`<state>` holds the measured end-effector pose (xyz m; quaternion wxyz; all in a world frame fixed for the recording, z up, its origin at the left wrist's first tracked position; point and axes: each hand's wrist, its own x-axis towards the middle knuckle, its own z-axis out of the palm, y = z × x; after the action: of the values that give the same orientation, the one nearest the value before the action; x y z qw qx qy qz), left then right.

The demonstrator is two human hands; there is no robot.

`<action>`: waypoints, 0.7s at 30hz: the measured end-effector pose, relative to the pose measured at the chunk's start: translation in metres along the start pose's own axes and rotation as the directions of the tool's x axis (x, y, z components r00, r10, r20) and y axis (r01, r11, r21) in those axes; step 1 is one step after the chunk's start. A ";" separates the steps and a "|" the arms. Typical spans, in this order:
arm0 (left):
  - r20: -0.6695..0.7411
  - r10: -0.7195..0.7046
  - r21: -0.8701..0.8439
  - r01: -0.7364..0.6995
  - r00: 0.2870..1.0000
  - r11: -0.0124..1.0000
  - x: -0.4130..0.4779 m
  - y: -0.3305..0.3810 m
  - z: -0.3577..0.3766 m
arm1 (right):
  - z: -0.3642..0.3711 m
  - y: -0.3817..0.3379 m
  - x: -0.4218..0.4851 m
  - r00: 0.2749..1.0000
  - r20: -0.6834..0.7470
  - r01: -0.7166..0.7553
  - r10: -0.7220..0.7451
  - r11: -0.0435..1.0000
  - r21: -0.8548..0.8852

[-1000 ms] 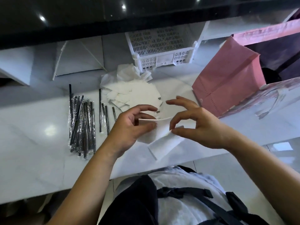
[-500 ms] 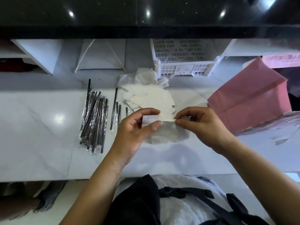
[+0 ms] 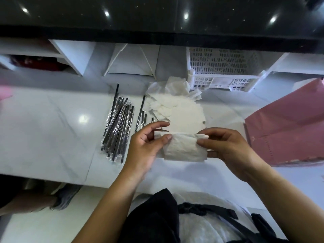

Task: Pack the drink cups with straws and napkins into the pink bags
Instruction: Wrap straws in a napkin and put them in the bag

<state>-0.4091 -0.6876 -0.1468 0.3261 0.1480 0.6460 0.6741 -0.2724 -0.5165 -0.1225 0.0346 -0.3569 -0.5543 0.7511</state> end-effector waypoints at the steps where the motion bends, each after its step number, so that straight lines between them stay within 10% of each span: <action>1: 0.011 -0.013 -0.015 0.013 1.000 1.000 -0.002 -0.001 -0.003 | 0.000 0.001 0.000 1.000 -0.004 0.030 -0.031 0.996 -0.080; 6: 0.111 -0.017 0.220 -0.008 0.994 0.976 -0.010 -0.007 -0.009 | 0.007 -0.005 -0.003 0.980 0.192 0.170 -0.052 0.720 -0.673; 13: 0.048 -0.074 0.348 0.053 0.996 0.936 0.003 -0.005 -0.014 | 0.014 -0.002 0.011 0.987 0.123 0.151 -0.108 0.323 -0.934; 16: -0.143 -0.016 0.748 0.118 0.990 0.653 0.018 -0.023 -0.036 | -0.004 0.012 0.025 0.988 -0.015 0.015 -0.151 0.195 -0.981; 21: -0.108 -0.112 0.954 0.135 0.988 0.269 0.023 -0.045 -0.034 | -0.032 0.024 0.026 0.991 -0.099 -0.057 -0.093 0.379 -0.924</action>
<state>-0.4359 -0.7018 -0.1998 0.2168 0.2569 0.9334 0.1257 -0.2650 -0.4886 -0.1605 -0.1247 -0.3591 -0.8788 0.2886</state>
